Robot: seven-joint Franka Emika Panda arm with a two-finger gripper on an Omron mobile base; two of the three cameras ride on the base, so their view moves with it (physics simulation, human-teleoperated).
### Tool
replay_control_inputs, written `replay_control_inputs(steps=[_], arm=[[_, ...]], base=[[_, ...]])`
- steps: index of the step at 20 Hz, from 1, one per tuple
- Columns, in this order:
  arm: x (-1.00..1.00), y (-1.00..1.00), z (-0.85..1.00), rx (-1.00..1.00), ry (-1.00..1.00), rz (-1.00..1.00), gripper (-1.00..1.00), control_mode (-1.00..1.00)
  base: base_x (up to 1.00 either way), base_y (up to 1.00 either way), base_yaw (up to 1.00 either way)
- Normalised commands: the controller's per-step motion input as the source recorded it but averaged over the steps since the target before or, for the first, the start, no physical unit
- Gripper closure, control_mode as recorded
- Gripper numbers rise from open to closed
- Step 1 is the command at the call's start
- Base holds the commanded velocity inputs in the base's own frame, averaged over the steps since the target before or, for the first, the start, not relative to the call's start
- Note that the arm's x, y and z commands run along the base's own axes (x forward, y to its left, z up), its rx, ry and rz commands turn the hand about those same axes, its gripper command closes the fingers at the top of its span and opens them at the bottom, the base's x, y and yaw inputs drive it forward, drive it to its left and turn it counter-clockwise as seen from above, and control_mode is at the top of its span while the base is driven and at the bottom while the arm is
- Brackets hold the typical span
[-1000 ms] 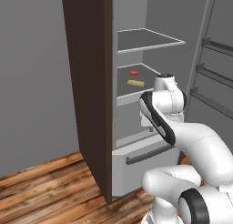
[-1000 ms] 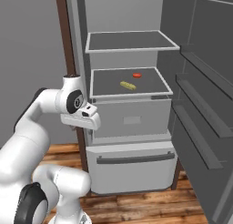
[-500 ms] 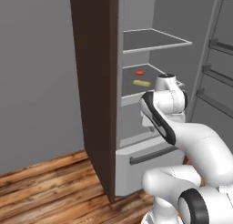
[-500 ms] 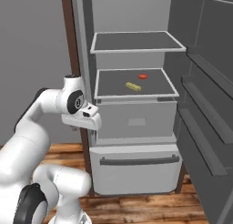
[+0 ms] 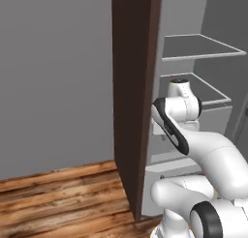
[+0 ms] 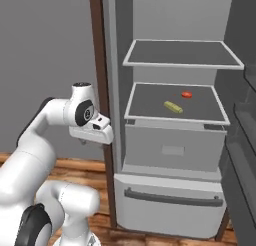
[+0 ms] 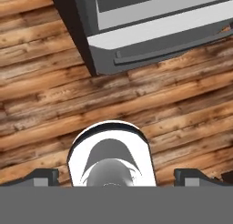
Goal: Retrieve the butter from the fridge and place it on a plate on the dining table. Then retrieve the butter knife by the fridge and place it near the plate.
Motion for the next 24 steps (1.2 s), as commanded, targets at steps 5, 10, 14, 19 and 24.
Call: replay_control_inputs(steps=[5,10,14,19,24], arm=[[0.00,0.00,0.00,0.00,0.00,0.00,-1.00,1.00],[0.00,0.00,0.00,0.00,0.00,0.00,-1.00,1.00],[0.00,0.00,0.00,0.00,0.00,0.00,-1.00,1.00],[0.00,0.00,0.00,0.00,0.00,0.00,-1.00,1.00],[0.00,0.00,0.00,0.00,0.00,0.00,-1.00,1.00]], base=[[0.09,-0.58,0.10],[0.24,-0.82,0.00],[0.30,-0.78,0.00],[0.39,-0.40,0.00],[0.47,0.00,0.00]])
